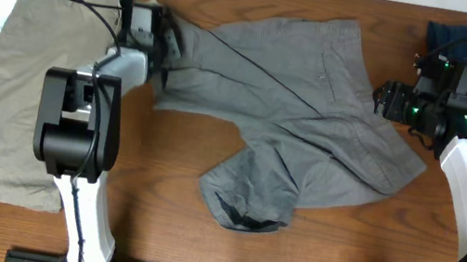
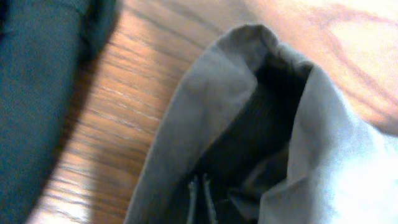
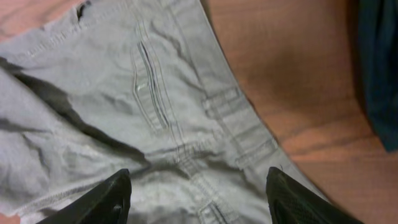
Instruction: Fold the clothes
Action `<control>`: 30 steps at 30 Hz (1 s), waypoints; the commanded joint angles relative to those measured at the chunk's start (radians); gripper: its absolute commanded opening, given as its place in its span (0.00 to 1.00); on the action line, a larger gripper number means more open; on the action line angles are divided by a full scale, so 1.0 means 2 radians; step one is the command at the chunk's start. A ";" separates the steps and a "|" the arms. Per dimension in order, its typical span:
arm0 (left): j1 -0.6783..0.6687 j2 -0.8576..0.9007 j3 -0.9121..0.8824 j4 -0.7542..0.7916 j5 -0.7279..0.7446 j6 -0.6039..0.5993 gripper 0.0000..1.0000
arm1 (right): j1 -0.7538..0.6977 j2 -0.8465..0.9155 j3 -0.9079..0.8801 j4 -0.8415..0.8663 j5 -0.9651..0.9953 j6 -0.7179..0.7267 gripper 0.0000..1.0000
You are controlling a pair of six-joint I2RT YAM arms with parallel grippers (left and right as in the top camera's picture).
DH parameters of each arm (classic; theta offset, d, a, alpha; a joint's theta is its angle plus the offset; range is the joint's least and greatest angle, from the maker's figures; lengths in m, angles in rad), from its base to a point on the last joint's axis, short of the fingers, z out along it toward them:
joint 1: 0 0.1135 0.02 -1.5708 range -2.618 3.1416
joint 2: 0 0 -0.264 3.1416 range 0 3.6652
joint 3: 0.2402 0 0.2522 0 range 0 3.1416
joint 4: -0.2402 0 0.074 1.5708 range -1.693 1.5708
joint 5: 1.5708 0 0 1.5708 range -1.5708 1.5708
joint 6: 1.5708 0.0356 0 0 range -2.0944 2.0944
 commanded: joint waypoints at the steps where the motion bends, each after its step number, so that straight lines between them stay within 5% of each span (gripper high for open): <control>1: 0.007 0.009 0.071 -0.073 -0.019 0.030 0.28 | 0.005 0.005 0.006 0.008 -0.003 0.007 0.68; 4: 0.007 0.009 0.136 -0.191 -0.004 0.035 0.76 | 0.005 0.005 0.006 0.013 -0.004 0.007 0.70; 7: 0.007 0.008 0.193 -0.315 0.023 0.035 0.96 | 0.005 0.005 0.006 0.014 -0.008 0.007 0.72; 17: -0.008 -0.071 0.237 -0.595 0.094 0.039 0.98 | 0.004 0.005 0.006 -0.012 -0.012 0.006 0.99; 23: -0.060 -0.147 0.206 -0.670 0.085 0.078 0.98 | -0.007 0.004 0.006 -0.035 -0.028 0.007 0.99; 30: -0.132 -0.230 0.075 -0.659 0.087 0.095 0.99 | -0.018 0.004 0.006 -0.037 -0.029 0.006 0.98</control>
